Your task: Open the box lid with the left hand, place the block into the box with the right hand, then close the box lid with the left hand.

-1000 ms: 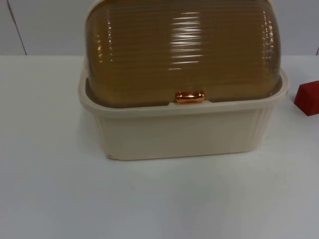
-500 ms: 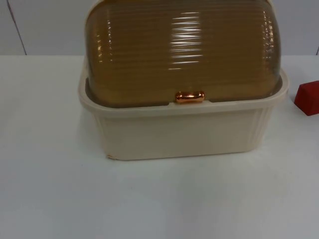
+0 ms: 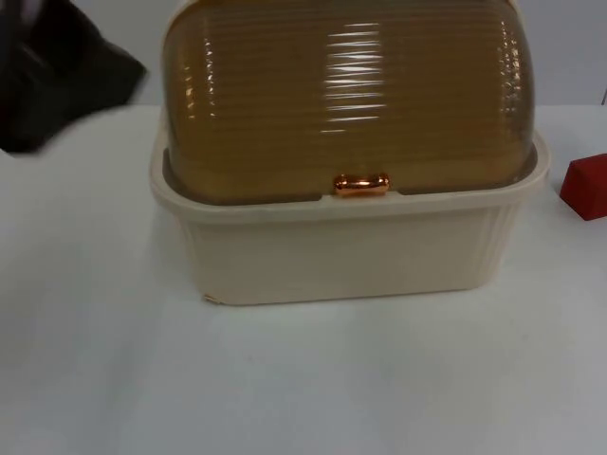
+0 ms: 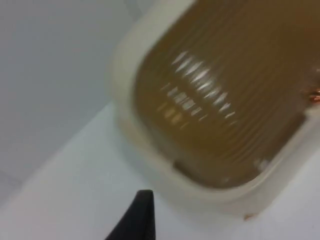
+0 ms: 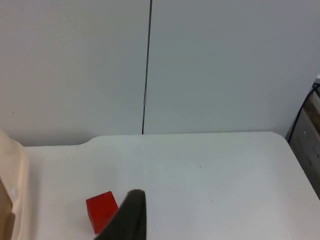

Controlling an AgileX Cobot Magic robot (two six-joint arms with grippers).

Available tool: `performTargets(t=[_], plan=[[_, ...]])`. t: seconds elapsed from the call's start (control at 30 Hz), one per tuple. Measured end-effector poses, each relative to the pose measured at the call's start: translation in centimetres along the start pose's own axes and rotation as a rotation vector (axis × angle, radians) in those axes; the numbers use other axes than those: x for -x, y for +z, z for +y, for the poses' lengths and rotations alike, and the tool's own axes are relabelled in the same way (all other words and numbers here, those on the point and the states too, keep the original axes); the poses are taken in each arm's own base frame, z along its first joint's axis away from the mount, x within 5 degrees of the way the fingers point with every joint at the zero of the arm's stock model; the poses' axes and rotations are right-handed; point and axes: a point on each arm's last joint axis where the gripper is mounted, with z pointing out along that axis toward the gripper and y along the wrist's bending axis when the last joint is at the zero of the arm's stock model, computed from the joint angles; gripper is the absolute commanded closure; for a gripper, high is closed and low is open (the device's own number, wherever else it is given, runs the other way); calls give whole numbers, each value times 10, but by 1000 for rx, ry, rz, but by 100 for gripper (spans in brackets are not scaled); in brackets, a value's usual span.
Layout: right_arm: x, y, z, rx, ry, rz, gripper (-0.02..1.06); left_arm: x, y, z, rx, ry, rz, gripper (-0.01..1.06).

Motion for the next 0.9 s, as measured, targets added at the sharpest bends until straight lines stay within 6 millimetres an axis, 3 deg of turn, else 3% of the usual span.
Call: performTargets(t=[0.07, 0.2, 0.23, 0.33, 0.4, 0.43, 0.53, 0.9], plan=[[0, 0, 0, 0, 0, 0, 0, 4, 4, -9, -15, 79, -14, 0], [0, 0, 0, 0, 0, 0, 0, 14, 27, -48, -3, 469, -22, 0], [0, 0, 0, 0, 0, 0, 0, 14, 27, -48, -3, 469, -22, 0], [0, 0, 0, 0, 0, 0, 0, 14, 51, -70, 86, 757, 28, 0], [0, 0, 0, 0, 0, 0, 0, 12, 69, -81, 119, 857, 53, 0], [0, 0, 0, 0, 0, 0, 0, 12, 69, -81, 119, 857, 53, 0], [0, 0, -1, -8, -7, -1, 0, 6, 94, -98, 137, 923, 61, 0], [2, 0, -4, -44, -43, -20, 0, 8, 119, -124, 78, 824, -33, 0]])
